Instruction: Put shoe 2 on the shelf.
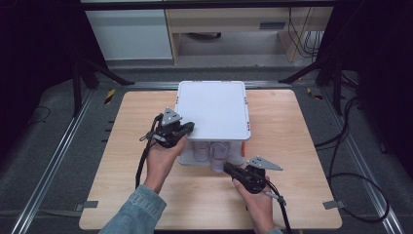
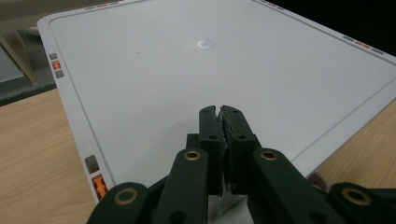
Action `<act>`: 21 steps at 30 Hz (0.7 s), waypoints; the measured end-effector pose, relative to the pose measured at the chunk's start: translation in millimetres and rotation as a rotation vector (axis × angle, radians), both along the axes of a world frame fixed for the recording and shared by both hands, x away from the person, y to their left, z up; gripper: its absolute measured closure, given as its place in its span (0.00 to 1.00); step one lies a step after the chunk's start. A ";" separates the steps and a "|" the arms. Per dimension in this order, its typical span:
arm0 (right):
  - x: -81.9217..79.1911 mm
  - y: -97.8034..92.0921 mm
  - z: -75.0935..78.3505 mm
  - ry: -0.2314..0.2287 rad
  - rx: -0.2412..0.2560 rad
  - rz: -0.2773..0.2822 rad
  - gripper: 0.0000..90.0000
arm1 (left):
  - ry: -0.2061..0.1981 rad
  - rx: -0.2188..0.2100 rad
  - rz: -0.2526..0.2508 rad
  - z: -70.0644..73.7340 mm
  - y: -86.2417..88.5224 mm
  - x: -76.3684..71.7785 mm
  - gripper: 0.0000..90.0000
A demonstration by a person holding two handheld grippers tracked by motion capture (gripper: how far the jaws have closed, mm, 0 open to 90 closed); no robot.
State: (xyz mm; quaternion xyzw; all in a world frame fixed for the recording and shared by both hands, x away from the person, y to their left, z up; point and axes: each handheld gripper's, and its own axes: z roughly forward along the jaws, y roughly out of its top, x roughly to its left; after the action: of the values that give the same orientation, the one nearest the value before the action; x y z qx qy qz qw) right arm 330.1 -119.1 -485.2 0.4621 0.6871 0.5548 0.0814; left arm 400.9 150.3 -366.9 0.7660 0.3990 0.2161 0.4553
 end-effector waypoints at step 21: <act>6.7 24.5 -21.5 0.096 -0.079 0.084 0.93 | 0.007 0.006 -0.008 0.7 0.9 0.8 0.97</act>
State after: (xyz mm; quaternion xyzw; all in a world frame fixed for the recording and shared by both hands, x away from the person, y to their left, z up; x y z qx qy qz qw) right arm 336.7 -94.5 -506.7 0.4554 0.7302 0.5075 0.0433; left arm 401.7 151.1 -366.2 0.7696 0.3972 0.2127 0.4525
